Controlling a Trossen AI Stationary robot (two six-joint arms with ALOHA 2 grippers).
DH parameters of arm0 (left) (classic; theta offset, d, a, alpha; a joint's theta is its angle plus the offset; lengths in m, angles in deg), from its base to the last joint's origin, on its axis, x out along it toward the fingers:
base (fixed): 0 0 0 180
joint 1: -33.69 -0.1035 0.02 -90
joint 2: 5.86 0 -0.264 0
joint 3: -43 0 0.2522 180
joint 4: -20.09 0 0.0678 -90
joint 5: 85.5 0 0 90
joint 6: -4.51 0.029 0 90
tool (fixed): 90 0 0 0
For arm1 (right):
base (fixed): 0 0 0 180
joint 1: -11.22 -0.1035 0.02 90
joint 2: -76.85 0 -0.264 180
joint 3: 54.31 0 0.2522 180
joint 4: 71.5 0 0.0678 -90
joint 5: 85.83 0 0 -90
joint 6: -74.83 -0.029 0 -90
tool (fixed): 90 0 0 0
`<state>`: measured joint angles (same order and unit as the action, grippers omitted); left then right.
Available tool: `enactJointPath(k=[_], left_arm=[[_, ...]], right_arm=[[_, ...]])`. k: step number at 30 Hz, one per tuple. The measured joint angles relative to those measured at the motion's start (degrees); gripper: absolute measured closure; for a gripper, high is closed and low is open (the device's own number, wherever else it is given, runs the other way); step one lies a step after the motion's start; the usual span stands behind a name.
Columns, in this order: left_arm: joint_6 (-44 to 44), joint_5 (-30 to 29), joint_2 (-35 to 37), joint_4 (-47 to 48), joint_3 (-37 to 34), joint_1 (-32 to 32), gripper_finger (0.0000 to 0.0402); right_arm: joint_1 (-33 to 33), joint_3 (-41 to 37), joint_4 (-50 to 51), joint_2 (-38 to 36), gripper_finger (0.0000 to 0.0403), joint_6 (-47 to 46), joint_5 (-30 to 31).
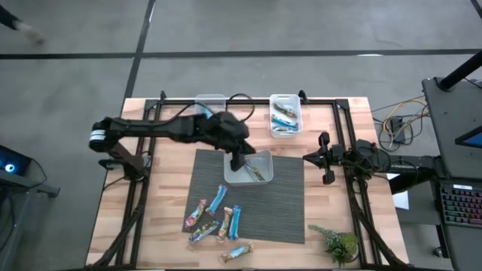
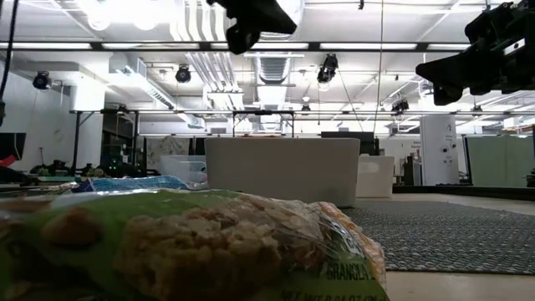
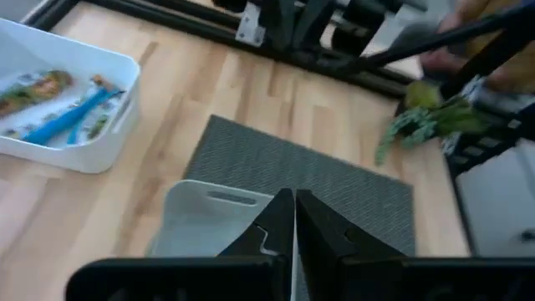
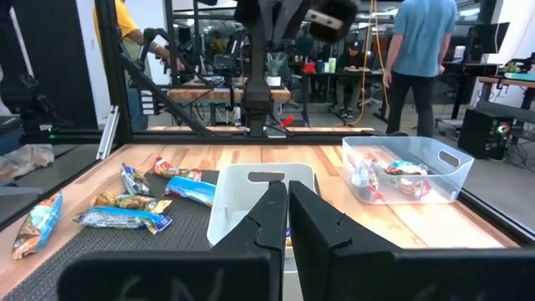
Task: Pick and place Granola Bars by type
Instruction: Put the red granola bar into the transparent bin
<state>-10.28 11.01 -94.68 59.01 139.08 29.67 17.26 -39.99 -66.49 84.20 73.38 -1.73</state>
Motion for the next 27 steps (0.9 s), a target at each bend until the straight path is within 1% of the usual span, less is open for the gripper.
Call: enactJointPath(k=[5,11,19,27], left_arm=[[-5.0,0.0,7.2,-5.0,-11.7,2.2,0.0401],[-7.5,-0.1,15.1,-5.8,-21.3,4.1,0.0401],[-7.8,-0.1,23.7,-5.4,-29.4,7.3,0.0401],[-8.2,0.0,29.2,0.0,-33.2,10.1,0.0401]], right_arm=[[0.0,0.0,0.0,0.1,0.0394,0.0,-0.1],[0.0,0.0,1.0,0.5,0.0394,0.0,0.0],[0.0,0.0,1.3,0.7,0.0394,0.0,0.0],[0.0,0.0,1.3,0.7,0.0394,0.0,0.0]])
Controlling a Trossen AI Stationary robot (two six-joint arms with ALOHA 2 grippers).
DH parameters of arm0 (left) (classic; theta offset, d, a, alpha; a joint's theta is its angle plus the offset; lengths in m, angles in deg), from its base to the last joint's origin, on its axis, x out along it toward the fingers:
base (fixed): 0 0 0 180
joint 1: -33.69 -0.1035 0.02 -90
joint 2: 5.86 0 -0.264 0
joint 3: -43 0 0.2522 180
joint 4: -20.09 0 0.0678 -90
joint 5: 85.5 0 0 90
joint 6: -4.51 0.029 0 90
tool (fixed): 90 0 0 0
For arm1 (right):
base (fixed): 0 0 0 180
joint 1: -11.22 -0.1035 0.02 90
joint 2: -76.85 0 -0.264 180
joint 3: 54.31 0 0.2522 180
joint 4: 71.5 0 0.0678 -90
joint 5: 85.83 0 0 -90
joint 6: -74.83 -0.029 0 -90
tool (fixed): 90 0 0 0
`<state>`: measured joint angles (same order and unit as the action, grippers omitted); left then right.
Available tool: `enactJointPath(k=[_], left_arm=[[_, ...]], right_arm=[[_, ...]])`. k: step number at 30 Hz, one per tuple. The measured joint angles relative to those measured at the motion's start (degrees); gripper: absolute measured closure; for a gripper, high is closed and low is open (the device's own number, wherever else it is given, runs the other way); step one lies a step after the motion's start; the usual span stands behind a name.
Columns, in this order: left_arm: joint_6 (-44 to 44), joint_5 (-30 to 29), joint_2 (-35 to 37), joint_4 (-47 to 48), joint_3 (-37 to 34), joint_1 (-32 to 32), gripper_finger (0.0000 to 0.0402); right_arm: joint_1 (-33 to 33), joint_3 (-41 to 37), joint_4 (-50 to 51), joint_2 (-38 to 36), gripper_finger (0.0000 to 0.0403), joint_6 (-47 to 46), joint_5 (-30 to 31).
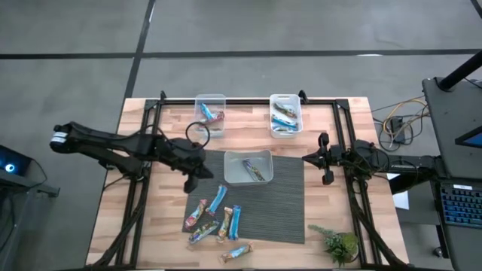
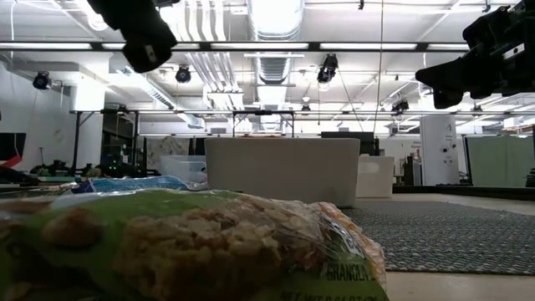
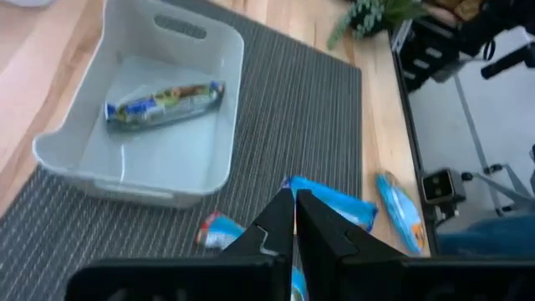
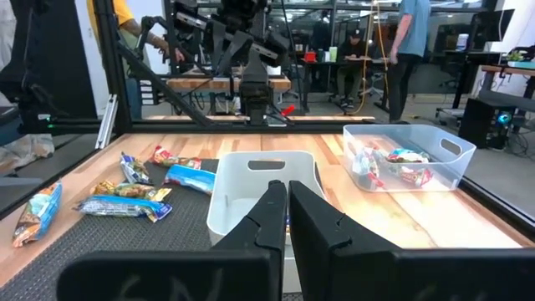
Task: Pick and place Granola Bars by type
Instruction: Put the red granola bar into the transparent bin
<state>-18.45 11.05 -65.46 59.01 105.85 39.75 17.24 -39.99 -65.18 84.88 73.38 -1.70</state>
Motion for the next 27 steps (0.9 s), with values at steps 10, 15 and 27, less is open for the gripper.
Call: enactJointPath(k=[10,15,27], left_arm=[[0.8,3.3,1.3,5.3,0.0,3.5,0.0401],[0.5,3.3,1.1,6.4,0.0,6.4,0.0401],[-1.6,3.3,1.0,7.1,0.0,12.1,0.0402]], right_arm=[[0.0,0.0,0.0,0.0,0.0394,0.0,0.0],[0.0,0.0,0.0,0.0,0.0394,0.0,0.0],[0.0,0.0,0.0,0.0,0.0394,0.0,0.0]])
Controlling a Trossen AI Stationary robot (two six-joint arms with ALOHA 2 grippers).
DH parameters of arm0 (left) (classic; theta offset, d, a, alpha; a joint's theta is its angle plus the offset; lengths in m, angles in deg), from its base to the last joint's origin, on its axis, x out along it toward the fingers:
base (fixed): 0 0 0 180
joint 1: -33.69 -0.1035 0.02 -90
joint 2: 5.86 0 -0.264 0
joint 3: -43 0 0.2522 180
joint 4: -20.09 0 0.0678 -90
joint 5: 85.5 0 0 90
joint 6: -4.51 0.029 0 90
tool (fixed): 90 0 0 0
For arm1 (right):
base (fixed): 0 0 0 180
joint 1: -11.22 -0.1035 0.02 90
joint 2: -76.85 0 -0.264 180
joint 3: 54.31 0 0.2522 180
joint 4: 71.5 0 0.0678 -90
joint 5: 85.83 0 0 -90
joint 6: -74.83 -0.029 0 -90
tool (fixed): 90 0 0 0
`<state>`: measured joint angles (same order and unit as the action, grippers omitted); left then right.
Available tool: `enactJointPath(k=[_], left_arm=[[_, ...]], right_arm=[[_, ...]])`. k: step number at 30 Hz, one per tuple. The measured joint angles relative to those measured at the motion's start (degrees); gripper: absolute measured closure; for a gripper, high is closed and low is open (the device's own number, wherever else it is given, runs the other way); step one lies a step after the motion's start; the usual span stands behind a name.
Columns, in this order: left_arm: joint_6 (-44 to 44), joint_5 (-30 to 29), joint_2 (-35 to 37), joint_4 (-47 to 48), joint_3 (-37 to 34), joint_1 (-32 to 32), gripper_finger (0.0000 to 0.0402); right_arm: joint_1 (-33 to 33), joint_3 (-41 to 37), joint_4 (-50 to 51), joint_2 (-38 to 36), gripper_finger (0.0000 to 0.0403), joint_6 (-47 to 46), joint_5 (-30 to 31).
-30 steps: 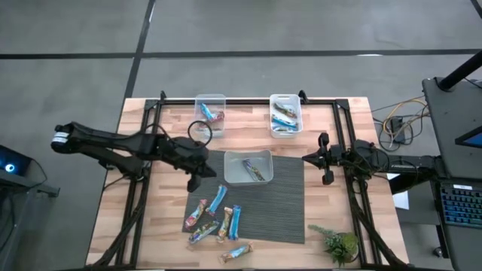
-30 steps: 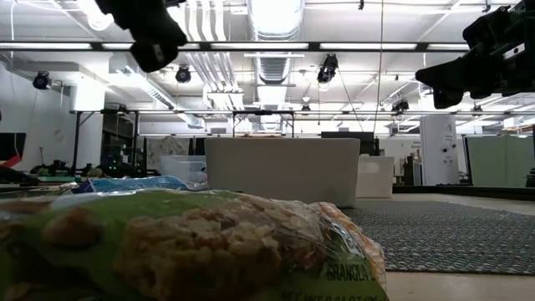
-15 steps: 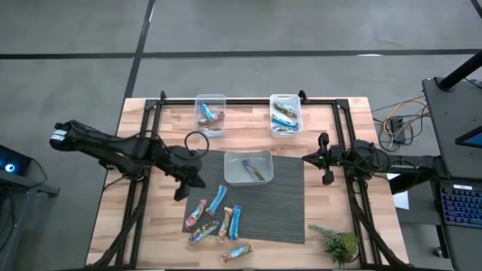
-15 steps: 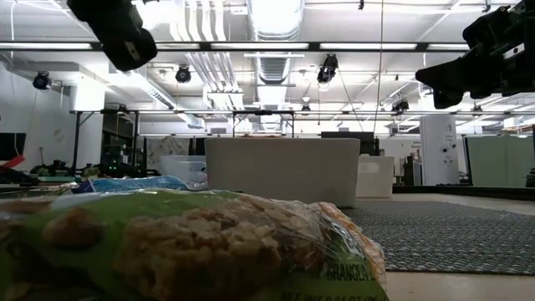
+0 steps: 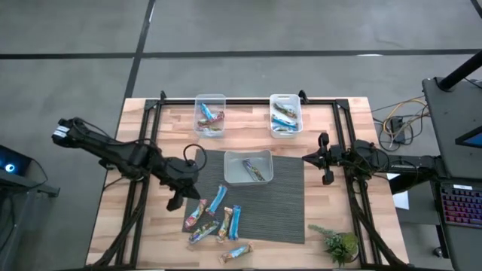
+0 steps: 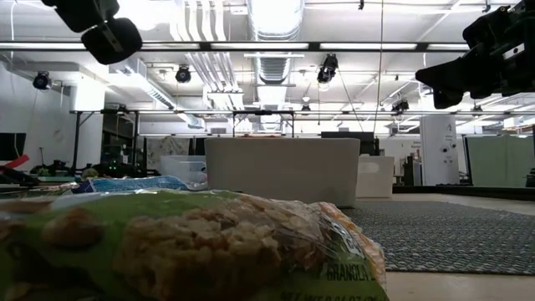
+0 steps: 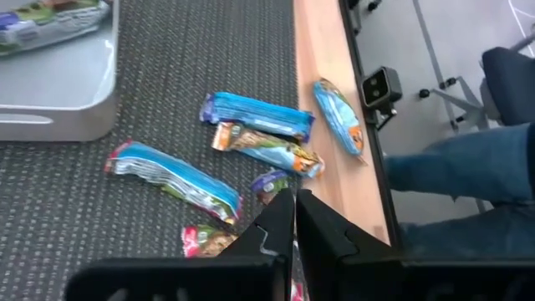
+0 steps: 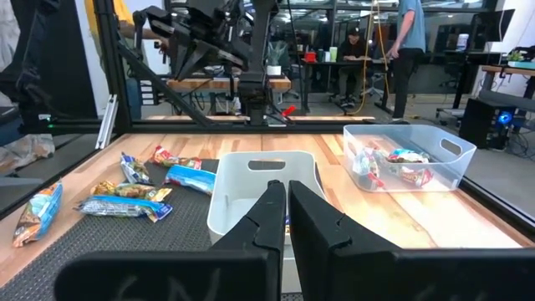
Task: Pick and place Granola Bars by type
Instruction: Put the red granola bar into the transparent bin
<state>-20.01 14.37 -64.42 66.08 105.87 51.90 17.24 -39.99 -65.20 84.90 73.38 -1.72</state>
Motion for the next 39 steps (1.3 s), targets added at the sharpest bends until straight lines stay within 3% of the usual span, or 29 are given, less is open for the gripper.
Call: enactJointPath(k=[10,25,35,39], left_arm=[[-9.1,0.0,0.0,3.0,0.0,4.6,0.0402],[-36.1,-0.1,-0.5,5.5,0.0,7.5,0.0402],[-47.2,-0.9,-4.3,5.3,0.3,7.6,0.0402],[-47.7,-2.9,-7.3,5.3,3.4,7.6,0.0402]], right_arm=[[0.0,0.0,0.0,0.0,0.0394,0.0,0.0],[0.0,0.0,0.0,0.0,0.0394,0.0,0.0],[0.0,0.0,0.0,0.0,0.0394,0.0,0.0],[0.0,0.0,0.0,0.0,0.0394,0.0,0.0]])
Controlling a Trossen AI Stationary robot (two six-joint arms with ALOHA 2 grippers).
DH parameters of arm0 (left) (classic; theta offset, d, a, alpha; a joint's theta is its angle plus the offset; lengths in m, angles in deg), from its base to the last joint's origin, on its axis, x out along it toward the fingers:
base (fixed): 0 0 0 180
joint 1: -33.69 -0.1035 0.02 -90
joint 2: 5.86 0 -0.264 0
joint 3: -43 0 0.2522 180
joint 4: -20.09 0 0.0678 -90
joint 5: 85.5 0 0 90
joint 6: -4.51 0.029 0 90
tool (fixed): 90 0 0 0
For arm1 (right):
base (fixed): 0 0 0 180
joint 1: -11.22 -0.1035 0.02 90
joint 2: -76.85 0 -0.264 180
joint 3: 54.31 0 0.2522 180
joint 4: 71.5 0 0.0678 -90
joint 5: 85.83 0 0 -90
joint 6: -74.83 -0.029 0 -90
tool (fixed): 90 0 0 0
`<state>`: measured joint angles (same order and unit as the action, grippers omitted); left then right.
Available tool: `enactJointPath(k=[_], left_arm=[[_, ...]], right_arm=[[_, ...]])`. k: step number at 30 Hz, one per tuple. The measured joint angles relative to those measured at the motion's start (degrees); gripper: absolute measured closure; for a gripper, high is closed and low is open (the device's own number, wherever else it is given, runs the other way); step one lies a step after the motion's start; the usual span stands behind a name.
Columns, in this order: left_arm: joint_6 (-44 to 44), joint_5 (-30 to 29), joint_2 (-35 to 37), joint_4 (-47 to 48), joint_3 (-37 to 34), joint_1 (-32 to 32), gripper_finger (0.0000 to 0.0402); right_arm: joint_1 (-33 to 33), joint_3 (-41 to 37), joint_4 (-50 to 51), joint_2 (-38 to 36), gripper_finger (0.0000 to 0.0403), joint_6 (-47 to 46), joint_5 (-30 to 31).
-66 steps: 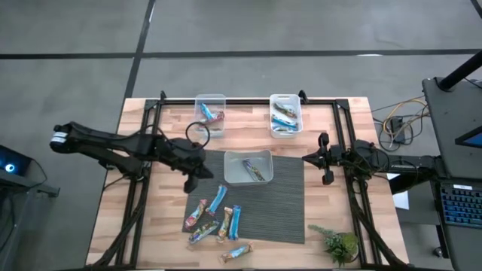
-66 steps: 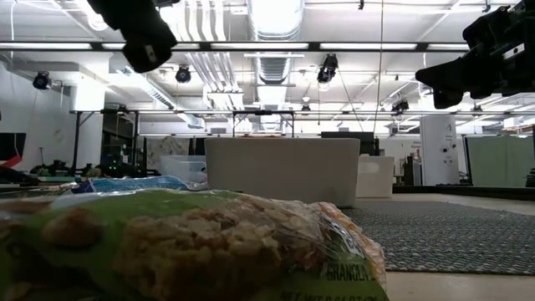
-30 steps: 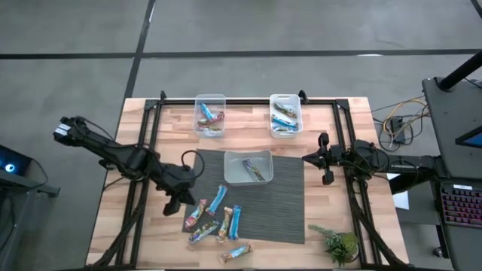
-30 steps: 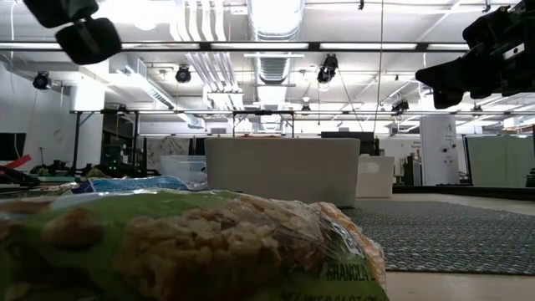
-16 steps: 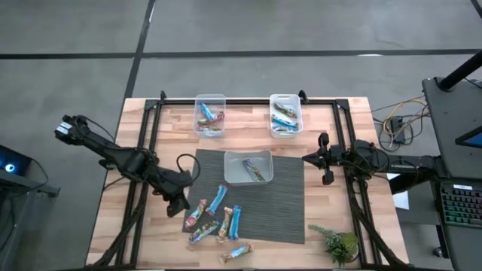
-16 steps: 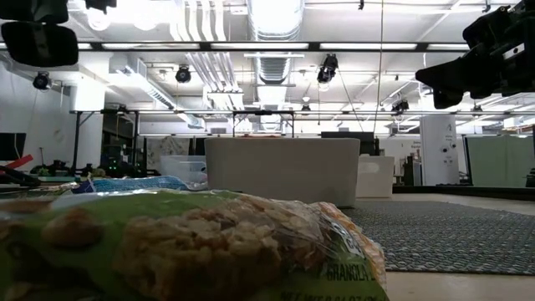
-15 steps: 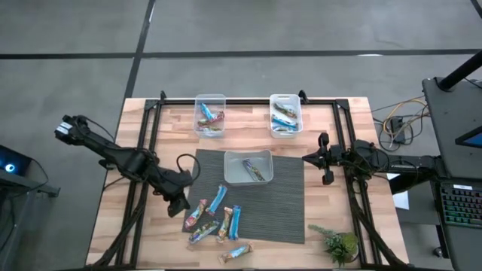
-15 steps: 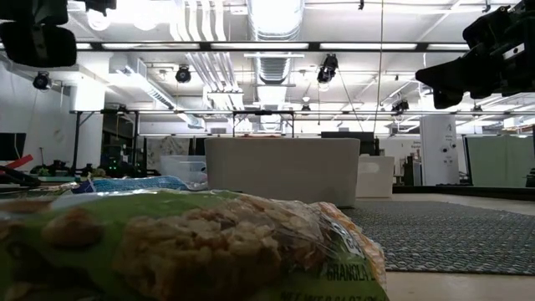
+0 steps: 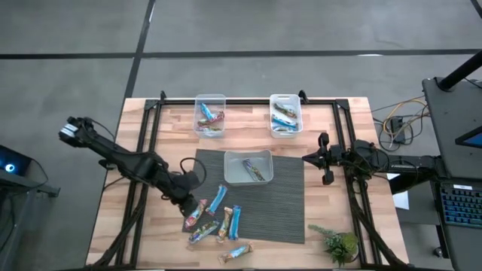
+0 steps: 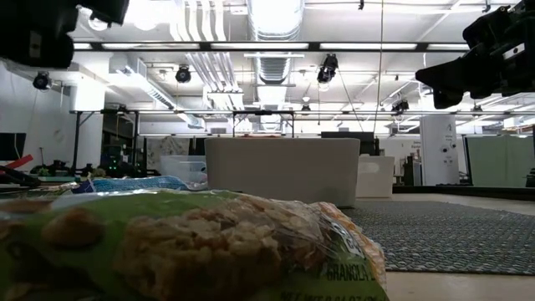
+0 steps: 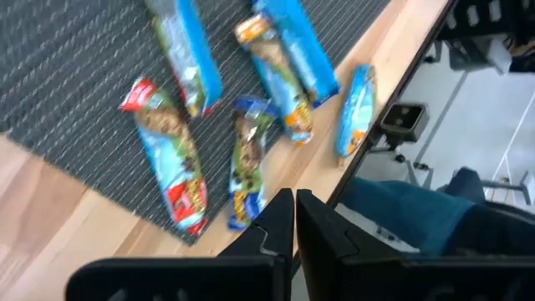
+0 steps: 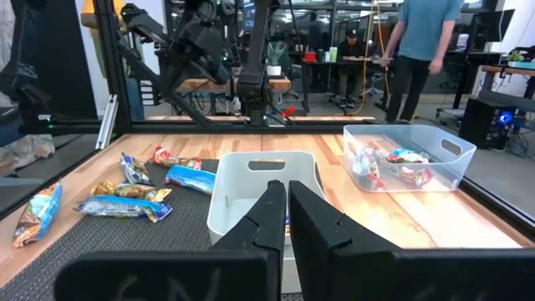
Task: Pick and place Granola Bars by type
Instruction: Put the red granola bar into the transparent bin
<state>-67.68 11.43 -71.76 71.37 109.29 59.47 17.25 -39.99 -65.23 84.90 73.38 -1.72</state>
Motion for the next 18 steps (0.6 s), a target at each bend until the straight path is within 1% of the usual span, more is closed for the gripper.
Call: enactJointPath(k=[3,7,14,18], left_arm=[[-0.1,-1.3,-2.7,0.4,3.0,0.0,0.0402],[-0.8,-1.3,-6.1,3.1,6.3,0.2,0.0402],[-1.1,-1.3,-9.8,7.1,9.9,1.0,0.0402],[-1.2,-1.3,-11.8,10.9,11.9,2.0,0.0402]], right_arm=[[0.0,0.0,0.0,0.0,0.0394,0.0,0.0],[0.0,0.0,0.0,0.0,0.0394,0.0,0.0],[0.0,0.0,0.0,0.0,0.0394,0.0,0.0],[0.0,0.0,0.0,0.0,0.0394,0.0,0.0]])
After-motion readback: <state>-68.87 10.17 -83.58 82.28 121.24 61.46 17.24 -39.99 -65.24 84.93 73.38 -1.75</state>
